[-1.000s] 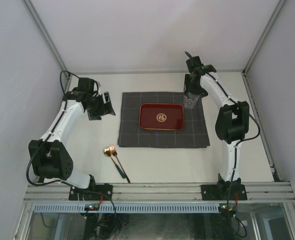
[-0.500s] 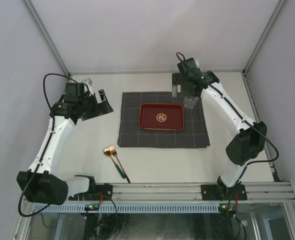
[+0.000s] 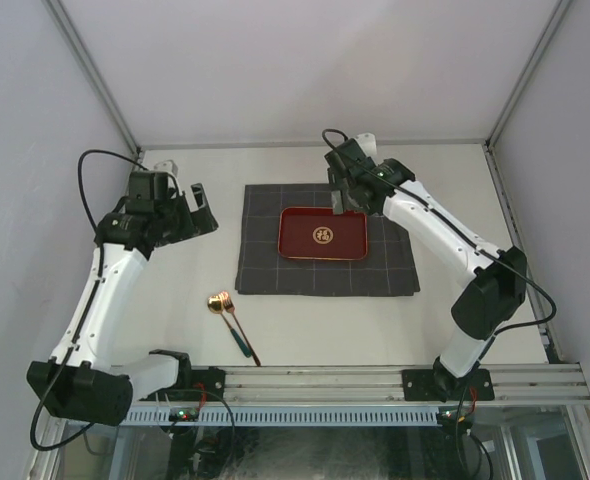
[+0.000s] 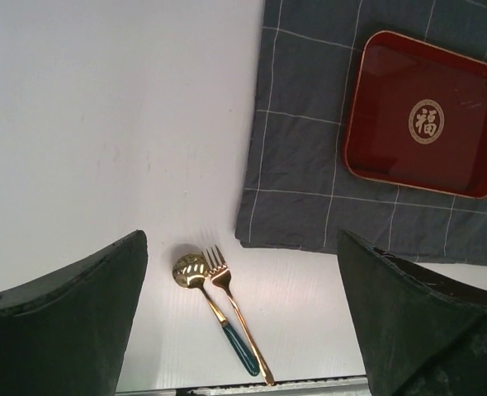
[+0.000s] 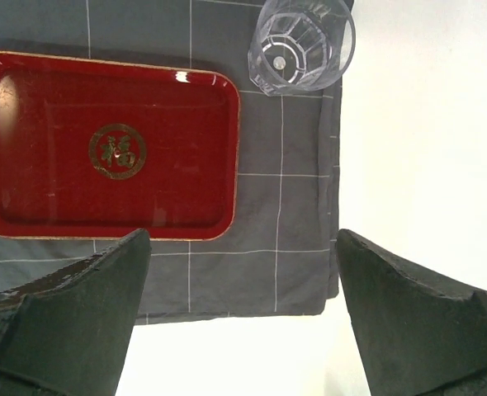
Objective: Set the dinner table for one person
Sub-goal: Pick up the fork at the center of the board.
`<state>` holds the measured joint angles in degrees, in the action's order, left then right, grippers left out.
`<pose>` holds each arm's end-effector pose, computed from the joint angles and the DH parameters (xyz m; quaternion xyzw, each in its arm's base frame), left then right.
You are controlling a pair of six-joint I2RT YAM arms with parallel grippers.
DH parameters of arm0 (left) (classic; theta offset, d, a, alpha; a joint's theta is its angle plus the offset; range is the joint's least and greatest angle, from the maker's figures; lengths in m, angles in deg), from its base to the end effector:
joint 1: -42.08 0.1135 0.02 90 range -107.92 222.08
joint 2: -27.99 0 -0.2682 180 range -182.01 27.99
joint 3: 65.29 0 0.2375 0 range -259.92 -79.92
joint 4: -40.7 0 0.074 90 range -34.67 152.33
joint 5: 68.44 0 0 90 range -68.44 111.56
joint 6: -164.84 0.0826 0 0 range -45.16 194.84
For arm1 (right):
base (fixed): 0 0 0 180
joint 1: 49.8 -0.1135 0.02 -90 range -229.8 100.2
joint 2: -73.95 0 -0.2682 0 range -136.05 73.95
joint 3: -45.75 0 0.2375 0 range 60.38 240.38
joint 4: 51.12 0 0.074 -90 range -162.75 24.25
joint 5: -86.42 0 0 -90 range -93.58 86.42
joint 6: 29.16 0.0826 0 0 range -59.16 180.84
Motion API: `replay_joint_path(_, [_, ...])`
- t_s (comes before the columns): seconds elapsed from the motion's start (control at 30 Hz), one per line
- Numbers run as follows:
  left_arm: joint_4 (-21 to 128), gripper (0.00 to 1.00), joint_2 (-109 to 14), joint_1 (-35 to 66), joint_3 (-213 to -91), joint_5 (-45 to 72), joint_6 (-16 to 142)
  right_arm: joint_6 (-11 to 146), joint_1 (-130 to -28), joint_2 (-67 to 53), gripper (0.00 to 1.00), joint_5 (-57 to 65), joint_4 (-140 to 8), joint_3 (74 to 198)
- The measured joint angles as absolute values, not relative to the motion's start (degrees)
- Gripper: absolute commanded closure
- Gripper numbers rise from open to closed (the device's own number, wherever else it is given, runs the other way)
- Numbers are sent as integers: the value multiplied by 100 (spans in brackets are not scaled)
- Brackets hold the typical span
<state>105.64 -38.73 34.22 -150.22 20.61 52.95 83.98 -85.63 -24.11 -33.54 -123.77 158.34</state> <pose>0.2444 -0.0351 0.3201 -0.1105 0.9229 -0.1021 0.3543 0.3196 0.1799 0.3150 -0.0321 0.9310 -0.0858 0.3533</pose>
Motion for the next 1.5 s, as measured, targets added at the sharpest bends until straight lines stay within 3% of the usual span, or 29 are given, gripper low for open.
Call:
replay_joint_path(0.1, [10533,0,-3672,3422,-15022,2140,5297,8409,-8662,-2411,13,-3498,-12429,15914])
replay_joint_path(0.27, [10162,0,-3108,3492,-14939,1869,5295,8435,-8791,-2406,1,-3756,-12539,16131])
replay_joint_path(0.43, [9967,0,-2710,3685,-14814,1654,5232,8413,-8935,-2374,1,-3741,-12493,16131])
replay_joint_path(0.77, [9943,1,-3362,3724,-14430,1090,5236,8426,-9243,-2319,1,-3542,-12477,16131])
replay_joint_path(1.5, [9965,2,-2846,3724,-13311,1331,5230,8798,-10292,-2321,1,-2254,-11804,15163])
